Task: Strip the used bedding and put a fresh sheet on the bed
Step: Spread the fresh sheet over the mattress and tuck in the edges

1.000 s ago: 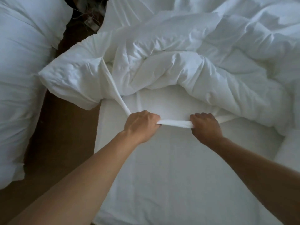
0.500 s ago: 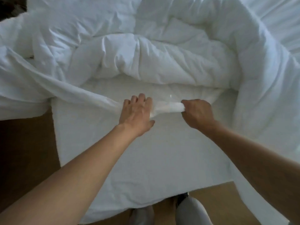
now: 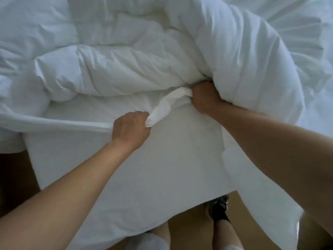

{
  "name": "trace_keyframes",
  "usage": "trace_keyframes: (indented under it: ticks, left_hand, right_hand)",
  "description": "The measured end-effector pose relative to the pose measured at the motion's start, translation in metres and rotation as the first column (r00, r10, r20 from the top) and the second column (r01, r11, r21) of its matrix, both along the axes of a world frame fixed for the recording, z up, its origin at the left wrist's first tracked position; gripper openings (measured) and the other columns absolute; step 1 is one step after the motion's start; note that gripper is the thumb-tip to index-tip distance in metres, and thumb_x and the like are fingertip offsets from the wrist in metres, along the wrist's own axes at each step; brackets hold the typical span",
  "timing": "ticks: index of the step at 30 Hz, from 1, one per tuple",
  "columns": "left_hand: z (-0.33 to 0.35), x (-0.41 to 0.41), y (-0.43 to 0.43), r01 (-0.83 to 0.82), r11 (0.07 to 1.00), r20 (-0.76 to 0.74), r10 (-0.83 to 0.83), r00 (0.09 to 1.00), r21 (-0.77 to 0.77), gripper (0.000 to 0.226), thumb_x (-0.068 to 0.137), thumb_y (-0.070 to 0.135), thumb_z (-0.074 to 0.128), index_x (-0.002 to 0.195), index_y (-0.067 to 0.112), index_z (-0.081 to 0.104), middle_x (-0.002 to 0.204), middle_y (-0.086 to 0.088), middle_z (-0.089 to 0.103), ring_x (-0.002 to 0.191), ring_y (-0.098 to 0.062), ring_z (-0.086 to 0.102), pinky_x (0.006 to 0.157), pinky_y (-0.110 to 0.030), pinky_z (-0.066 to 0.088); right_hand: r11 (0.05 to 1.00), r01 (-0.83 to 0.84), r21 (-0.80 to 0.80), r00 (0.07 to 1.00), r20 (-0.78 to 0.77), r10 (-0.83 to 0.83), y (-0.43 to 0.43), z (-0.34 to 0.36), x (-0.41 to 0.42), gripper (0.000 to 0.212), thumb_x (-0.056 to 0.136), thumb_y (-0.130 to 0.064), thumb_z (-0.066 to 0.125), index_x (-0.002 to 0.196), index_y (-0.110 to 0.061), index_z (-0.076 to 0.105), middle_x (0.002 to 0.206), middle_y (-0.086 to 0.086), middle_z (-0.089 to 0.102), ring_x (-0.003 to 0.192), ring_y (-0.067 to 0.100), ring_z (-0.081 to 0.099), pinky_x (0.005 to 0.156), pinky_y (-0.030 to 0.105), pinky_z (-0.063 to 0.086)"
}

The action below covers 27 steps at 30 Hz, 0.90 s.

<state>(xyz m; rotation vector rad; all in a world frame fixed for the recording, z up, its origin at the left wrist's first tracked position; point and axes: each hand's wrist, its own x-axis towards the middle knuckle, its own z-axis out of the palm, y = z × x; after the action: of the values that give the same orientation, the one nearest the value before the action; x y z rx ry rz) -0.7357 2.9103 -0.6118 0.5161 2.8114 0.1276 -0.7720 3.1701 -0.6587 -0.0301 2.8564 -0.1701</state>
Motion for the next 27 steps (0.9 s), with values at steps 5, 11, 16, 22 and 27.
trace_keyframes:
  ticks: [5,11,16,22,27]
  left_hand:
    - [-0.018,-0.006,0.126,0.13,0.986,0.026,-0.128,0.991,-0.107,0.048,0.085,0.025,0.064,0.13,0.012,0.051,0.123,-0.012,0.057,0.108,-0.035,0.055,0.084,-0.04,0.038]
    - [-0.04,0.029,0.206,0.205,0.979,0.361,-0.196,0.912,0.015,0.034,0.103,0.034,0.045,0.133,0.018,0.051,0.119,-0.014,0.065,0.105,-0.035,0.064,0.072,-0.034,0.04]
    - [-0.038,0.055,0.226,0.118,0.992,0.506,-0.079,0.859,-0.045,0.046,0.103,0.057,0.033,0.112,0.022,0.062,0.103,-0.001,0.066,0.088,-0.022,0.062,0.071,-0.031,0.043]
    - [-0.02,0.054,0.265,-0.077,0.997,0.504,0.075,0.86,-0.016,0.021,0.09,0.037,0.058,0.092,0.017,0.055,0.106,-0.007,0.062,0.097,-0.03,0.062,0.072,-0.033,0.045]
    - [-0.028,0.018,0.339,-0.109,0.994,0.385,0.11,0.916,-0.026,0.071,0.085,0.049,0.069,0.142,0.017,0.044,0.141,-0.009,0.054,0.13,-0.034,0.052,0.104,-0.044,0.046]
  right_hand:
    - [0.95,0.113,-0.291,0.992,0.094,-0.09,0.029,0.013,0.071,0.017,0.094,-0.024,0.063,0.092,-0.008,0.062,0.095,0.016,0.067,0.085,0.03,0.062,0.069,0.031,0.028]
    - [0.483,0.685,-0.546,0.721,0.604,-0.34,0.084,0.046,0.129,0.06,0.084,-0.035,0.08,0.136,-0.024,0.053,0.134,0.0,0.051,0.124,0.016,0.048,0.093,0.014,0.028]
    - [0.917,0.384,0.109,0.606,0.719,-0.34,0.249,0.112,0.058,0.102,0.072,-0.086,0.055,0.144,-0.014,0.048,0.138,0.002,0.053,0.125,0.025,0.05,0.106,0.033,0.035]
    - [0.959,0.18,0.218,0.984,-0.023,-0.179,0.277,0.119,-0.025,0.077,0.08,-0.056,0.064,0.139,-0.007,0.051,0.143,0.021,0.047,0.132,0.041,0.043,0.11,0.053,0.033]
    - [0.977,-0.19,-0.094,0.851,-0.512,0.116,0.259,0.065,0.062,0.021,0.087,-0.03,0.065,0.086,-0.009,0.062,0.082,0.011,0.062,0.072,0.034,0.06,0.064,0.04,0.043]
